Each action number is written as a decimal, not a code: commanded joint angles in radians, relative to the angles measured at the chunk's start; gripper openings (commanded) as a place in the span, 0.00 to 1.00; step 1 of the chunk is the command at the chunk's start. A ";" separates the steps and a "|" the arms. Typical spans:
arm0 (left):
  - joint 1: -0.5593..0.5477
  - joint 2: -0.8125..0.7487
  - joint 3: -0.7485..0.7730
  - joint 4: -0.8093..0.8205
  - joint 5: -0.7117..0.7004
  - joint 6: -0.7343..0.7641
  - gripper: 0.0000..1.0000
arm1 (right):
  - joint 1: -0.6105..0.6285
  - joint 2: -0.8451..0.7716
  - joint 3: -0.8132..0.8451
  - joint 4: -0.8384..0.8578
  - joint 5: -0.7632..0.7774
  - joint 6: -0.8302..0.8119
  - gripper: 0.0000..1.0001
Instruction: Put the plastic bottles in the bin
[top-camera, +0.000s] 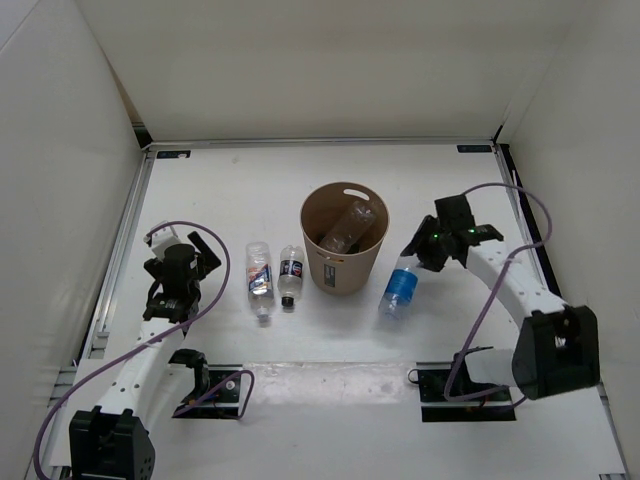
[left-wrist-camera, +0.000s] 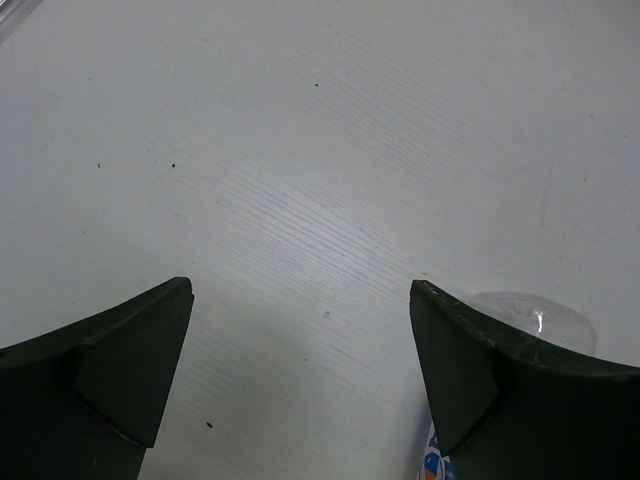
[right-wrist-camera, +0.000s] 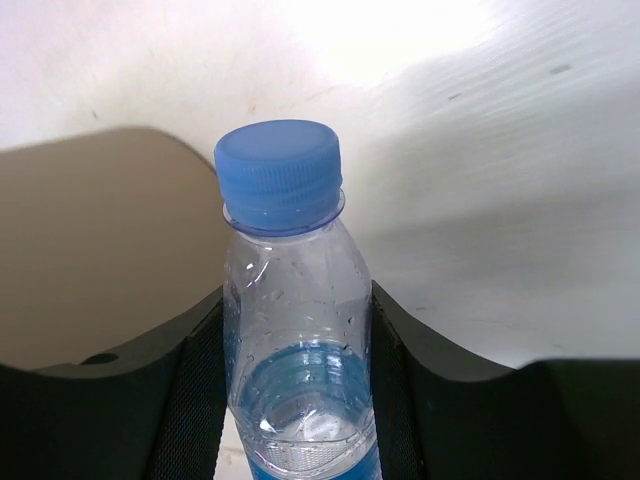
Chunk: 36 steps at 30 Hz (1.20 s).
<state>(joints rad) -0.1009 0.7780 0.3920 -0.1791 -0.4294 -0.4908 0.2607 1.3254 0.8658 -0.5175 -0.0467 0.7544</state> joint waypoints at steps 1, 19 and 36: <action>0.003 -0.013 0.031 0.010 0.001 -0.006 1.00 | -0.044 -0.087 0.058 -0.119 0.137 -0.042 0.11; 0.003 -0.025 0.025 0.001 0.003 -0.011 1.00 | -0.004 -0.307 0.564 -0.198 0.422 -0.165 0.00; 0.003 -0.016 0.030 0.006 0.004 -0.011 1.00 | 0.394 -0.014 0.955 -0.020 0.630 -0.397 0.05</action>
<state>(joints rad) -0.1009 0.7689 0.3920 -0.1791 -0.4294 -0.4973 0.6178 1.2808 1.8095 -0.6258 0.5766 0.4358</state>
